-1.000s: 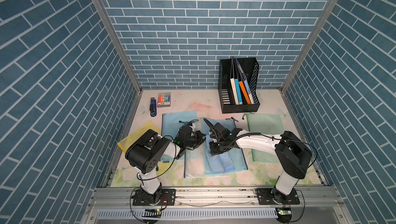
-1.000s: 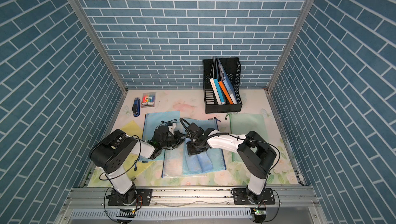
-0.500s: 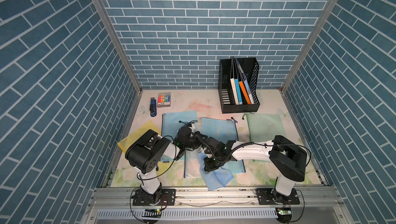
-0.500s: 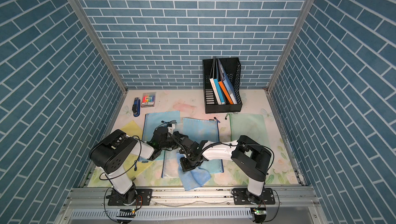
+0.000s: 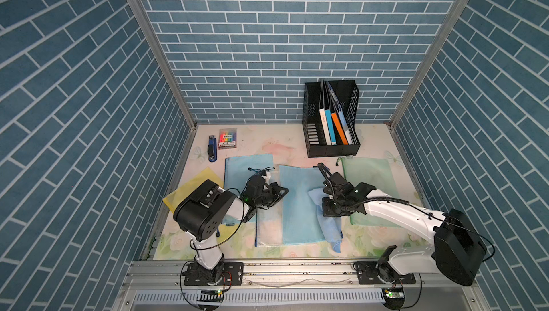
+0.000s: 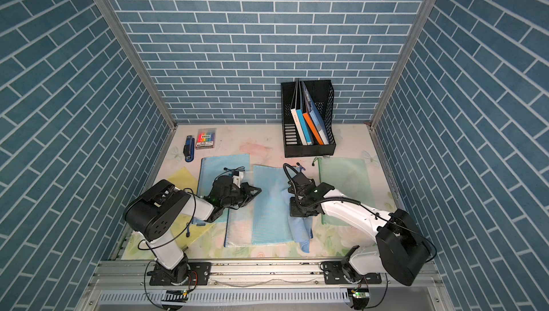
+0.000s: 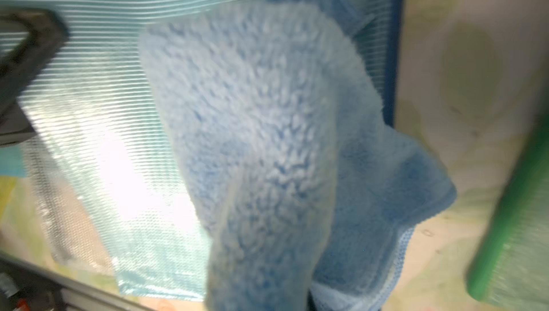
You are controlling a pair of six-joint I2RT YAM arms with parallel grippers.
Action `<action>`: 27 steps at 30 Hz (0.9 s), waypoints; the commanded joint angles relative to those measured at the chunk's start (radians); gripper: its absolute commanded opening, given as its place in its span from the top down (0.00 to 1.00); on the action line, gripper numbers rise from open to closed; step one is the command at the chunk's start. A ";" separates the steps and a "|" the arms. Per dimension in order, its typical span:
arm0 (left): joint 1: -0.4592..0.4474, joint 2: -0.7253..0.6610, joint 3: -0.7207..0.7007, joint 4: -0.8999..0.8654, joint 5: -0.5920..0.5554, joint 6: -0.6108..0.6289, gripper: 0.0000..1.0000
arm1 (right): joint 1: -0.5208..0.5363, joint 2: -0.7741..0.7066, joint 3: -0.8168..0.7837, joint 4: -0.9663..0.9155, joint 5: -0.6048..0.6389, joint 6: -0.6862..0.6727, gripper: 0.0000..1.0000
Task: Wipe the document bag
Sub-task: Wipe the dirt from the document bag.
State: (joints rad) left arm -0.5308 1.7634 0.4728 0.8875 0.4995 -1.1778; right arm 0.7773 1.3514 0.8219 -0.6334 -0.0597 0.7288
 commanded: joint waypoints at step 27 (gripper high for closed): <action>0.015 -0.019 0.009 0.015 0.050 0.032 1.00 | 0.066 0.402 0.301 0.048 0.003 -0.018 1.00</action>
State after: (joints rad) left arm -0.5262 1.7615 0.4736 0.8932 0.5373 -1.1667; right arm 0.8970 1.8130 1.1790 -0.5297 -0.1150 0.7017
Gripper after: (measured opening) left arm 0.059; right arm 0.070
